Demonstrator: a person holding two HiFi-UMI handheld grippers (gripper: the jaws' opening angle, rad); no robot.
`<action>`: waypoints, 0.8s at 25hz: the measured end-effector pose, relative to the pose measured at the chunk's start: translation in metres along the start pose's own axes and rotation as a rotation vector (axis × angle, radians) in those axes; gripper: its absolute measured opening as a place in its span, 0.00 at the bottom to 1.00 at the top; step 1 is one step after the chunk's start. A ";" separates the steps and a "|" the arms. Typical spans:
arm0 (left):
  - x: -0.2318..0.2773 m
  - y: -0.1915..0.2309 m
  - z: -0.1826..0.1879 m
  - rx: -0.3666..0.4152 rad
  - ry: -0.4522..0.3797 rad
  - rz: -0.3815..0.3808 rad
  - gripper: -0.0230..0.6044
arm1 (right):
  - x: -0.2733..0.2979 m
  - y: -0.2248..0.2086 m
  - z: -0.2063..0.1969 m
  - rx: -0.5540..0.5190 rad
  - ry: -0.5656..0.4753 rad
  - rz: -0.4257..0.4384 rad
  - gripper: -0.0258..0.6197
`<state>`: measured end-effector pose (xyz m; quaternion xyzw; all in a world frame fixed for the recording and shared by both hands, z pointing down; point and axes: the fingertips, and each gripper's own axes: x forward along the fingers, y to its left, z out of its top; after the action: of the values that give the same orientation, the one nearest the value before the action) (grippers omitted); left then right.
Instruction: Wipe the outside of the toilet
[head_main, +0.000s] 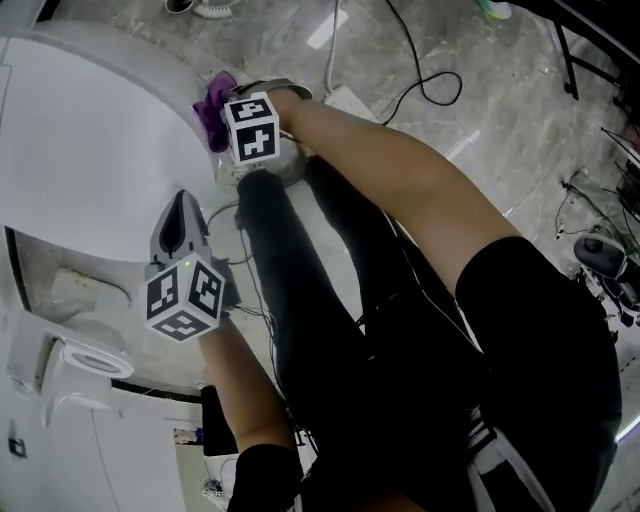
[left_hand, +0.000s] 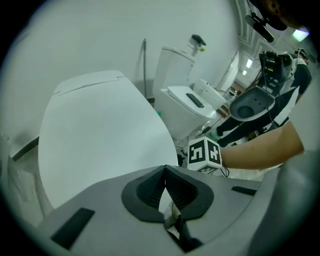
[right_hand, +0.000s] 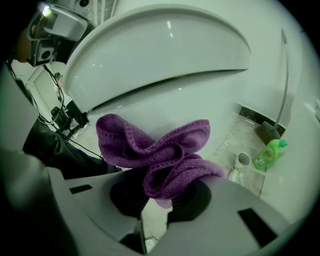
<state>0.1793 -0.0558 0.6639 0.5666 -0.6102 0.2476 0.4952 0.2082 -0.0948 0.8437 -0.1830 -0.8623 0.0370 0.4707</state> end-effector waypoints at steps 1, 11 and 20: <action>-0.004 -0.002 -0.010 -0.032 -0.002 0.014 0.05 | -0.001 0.007 -0.001 -0.009 0.002 0.007 0.14; -0.043 -0.006 -0.112 -0.297 0.005 0.132 0.05 | 0.011 0.088 -0.002 0.006 0.027 0.094 0.14; -0.068 0.007 -0.166 -0.419 -0.064 0.150 0.05 | 0.026 0.131 0.015 -0.043 0.085 0.081 0.14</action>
<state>0.2177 0.1192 0.6700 0.4120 -0.7043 0.1334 0.5626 0.2200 0.0376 0.8249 -0.2294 -0.8339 0.0296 0.5010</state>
